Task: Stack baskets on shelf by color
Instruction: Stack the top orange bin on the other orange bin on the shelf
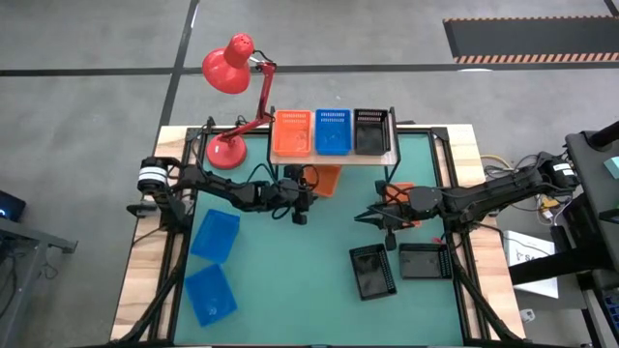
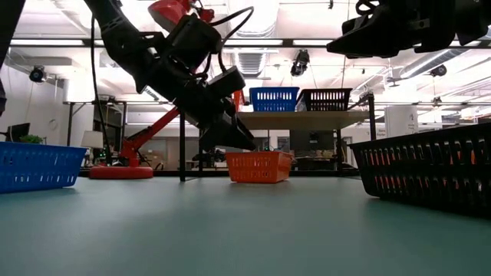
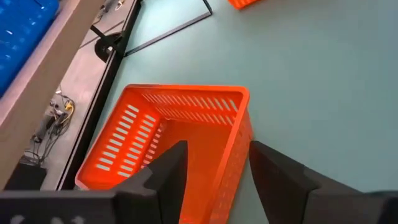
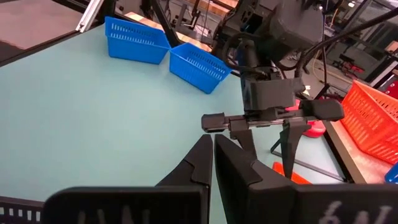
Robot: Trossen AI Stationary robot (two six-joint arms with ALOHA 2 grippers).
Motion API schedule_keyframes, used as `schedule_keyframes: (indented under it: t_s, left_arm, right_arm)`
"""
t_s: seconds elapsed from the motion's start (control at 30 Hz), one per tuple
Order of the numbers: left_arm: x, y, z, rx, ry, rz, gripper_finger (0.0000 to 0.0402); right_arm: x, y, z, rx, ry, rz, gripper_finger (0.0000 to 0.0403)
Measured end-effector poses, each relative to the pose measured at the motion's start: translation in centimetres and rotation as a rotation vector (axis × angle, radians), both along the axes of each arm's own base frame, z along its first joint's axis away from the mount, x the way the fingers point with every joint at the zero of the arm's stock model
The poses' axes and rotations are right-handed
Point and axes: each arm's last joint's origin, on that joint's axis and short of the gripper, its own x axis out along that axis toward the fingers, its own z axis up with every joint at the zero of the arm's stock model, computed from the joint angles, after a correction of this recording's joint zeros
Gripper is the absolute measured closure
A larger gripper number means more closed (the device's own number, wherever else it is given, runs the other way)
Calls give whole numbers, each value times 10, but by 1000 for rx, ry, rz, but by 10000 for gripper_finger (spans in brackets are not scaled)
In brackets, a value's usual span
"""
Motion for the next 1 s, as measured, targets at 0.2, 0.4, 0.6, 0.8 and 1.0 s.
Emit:
schedule_keyframes:
  t_s: [0.2,0.4,0.6,0.8,1.0]
  left_arm:
    - [0,5,1,-1,-12,15,244]
    - [-2,5,-1,-30,-33,13,244]
    - [-3,4,-3,-58,-42,23,244]
    - [3,5,-18,-55,-45,14,244]
    - [12,6,-33,-58,-4,17,244]
  right_arm:
    - [0,0,0,-1,5,0,394]
    - [0,0,0,0,5,0,394]
    - [0,0,0,0,5,0,394]
    - [0,0,0,-2,4,0,394]
    - [0,0,-1,-2,8,0,394]
